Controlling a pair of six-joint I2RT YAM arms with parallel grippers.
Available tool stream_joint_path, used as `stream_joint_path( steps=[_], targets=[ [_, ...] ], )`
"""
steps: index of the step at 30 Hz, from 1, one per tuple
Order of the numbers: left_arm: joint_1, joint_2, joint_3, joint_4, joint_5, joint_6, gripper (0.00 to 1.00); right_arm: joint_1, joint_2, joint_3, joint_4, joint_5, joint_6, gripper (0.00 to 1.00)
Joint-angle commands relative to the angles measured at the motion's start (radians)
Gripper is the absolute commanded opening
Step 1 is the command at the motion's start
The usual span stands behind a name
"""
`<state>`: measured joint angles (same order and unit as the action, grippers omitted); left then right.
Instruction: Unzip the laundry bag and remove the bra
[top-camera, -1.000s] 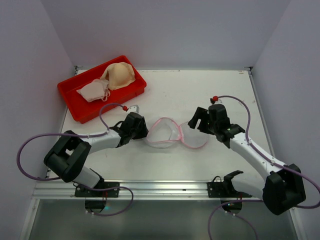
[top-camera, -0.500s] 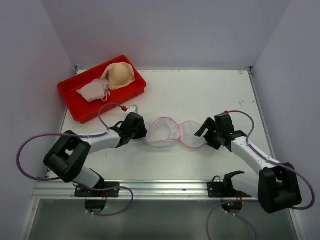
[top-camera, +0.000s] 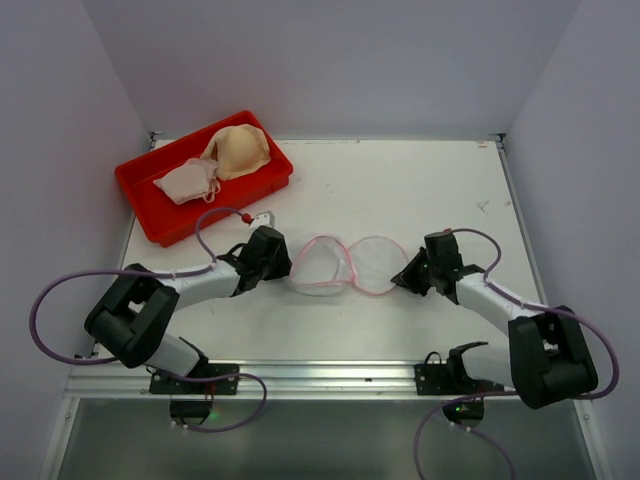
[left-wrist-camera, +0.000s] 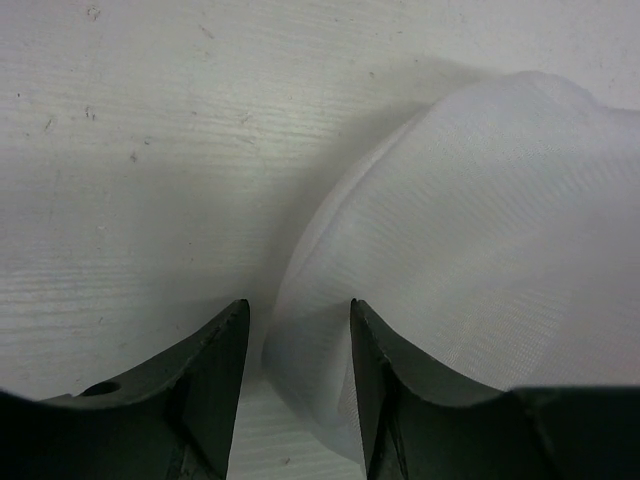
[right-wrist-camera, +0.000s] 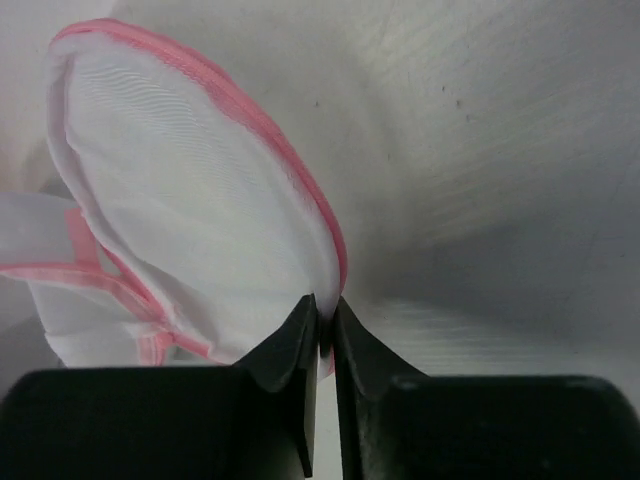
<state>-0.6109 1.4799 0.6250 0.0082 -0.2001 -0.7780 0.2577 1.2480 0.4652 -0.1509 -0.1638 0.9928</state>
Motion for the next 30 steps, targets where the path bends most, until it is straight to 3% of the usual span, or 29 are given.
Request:
stream_joint_path(
  steps=[1,2,7,12,15,25,30],
  targets=[
    [0.002,-0.021,0.004,-0.007,-0.033,-0.01,0.48,0.021,-0.074,0.088,-0.065,0.142,-0.084,0.07],
    [0.002,-0.009,0.021,-0.007,-0.03,-0.007,0.47,0.032,-0.09,0.137,-0.123,0.164,-0.13,0.01],
    [0.002,0.028,0.067,-0.047,-0.002,0.002,0.34,0.182,-0.176,0.274,-0.242,0.438,-0.267,0.0],
    [-0.003,0.054,0.108,-0.043,0.031,-0.007,0.17,0.352,-0.174,0.368,-0.24,0.555,-0.419,0.0],
    [-0.015,0.065,0.13,-0.045,0.037,-0.013,0.11,0.425,-0.15,0.408,-0.233,0.57,-0.479,0.0],
    [-0.052,0.12,0.177,-0.036,0.062,-0.032,0.02,0.705,0.051,0.547,-0.213,0.793,-0.762,0.0],
    [-0.058,0.128,0.159,0.013,0.085,-0.041,0.0,0.798,0.174,0.622,-0.223,0.833,-0.81,0.0]
  ],
)
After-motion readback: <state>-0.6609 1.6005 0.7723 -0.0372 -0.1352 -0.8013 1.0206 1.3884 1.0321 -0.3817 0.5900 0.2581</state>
